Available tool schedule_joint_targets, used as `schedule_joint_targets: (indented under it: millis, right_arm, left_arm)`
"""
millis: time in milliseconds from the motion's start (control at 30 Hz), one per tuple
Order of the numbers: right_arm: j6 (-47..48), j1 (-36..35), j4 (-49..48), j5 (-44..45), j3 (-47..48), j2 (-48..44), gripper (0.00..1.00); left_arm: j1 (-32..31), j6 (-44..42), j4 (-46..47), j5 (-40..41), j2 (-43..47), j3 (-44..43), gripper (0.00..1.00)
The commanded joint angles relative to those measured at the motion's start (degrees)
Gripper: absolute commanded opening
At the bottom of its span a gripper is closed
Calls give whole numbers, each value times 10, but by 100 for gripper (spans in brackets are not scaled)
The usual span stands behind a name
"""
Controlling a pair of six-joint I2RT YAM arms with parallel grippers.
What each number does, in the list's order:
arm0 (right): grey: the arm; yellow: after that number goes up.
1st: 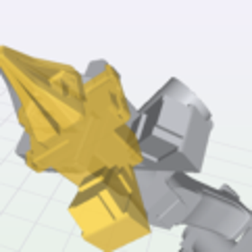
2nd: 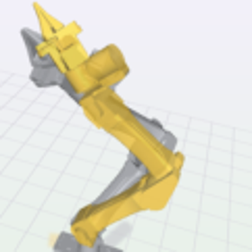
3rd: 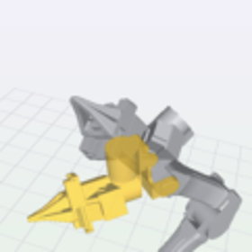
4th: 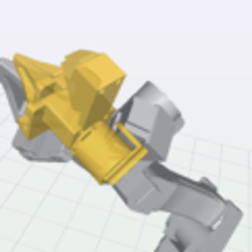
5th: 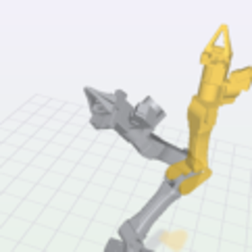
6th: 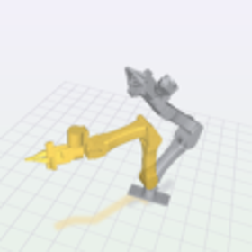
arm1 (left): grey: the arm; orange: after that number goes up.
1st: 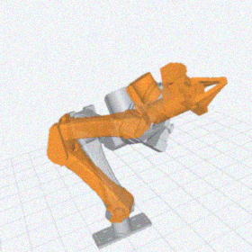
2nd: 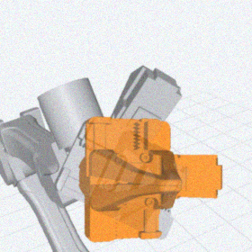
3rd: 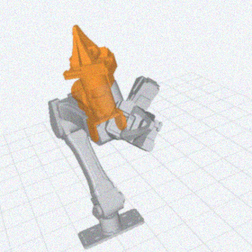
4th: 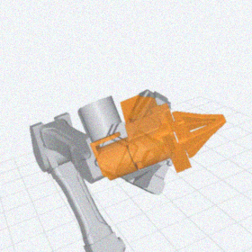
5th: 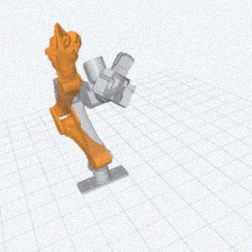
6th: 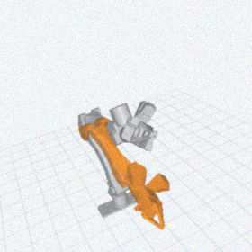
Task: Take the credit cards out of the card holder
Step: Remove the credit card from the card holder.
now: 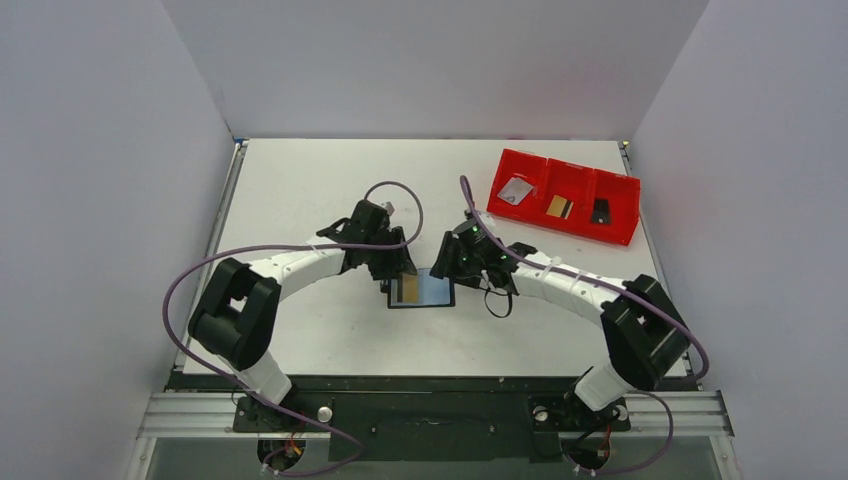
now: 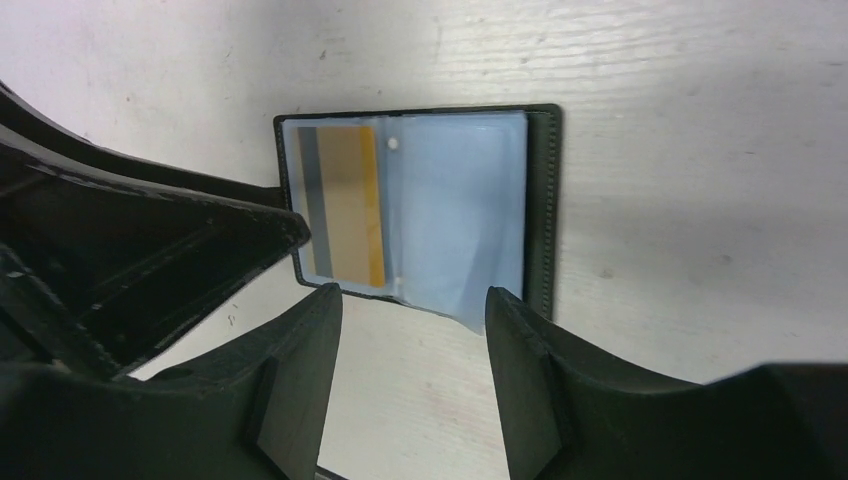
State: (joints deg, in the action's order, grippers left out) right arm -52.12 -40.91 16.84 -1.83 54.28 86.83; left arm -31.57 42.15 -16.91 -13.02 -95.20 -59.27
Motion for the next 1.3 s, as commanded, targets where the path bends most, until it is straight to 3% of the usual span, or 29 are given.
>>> schedule_joint_targets:
  millis: [0, 333, 733, 1267]
  right_arm:
    - [-10, -15, -46, -35, 43, 43, 51]
    - [-24, -29, -74, -65, 72, 110, 49]
    - [-30, -29, -94, -80, 83, 161, 40]
    - [-28, -28, -100, -83, 81, 181, 34]
  left_arm:
    - [10, -15, -9, 9, 18, 28, 42]
    - [22, -25, -14, 32, 24, 53, 18]
    - [22, -24, 0, 34, 4, 61, 0]
    - [21, -31, -10, 58, 1, 59, 0]
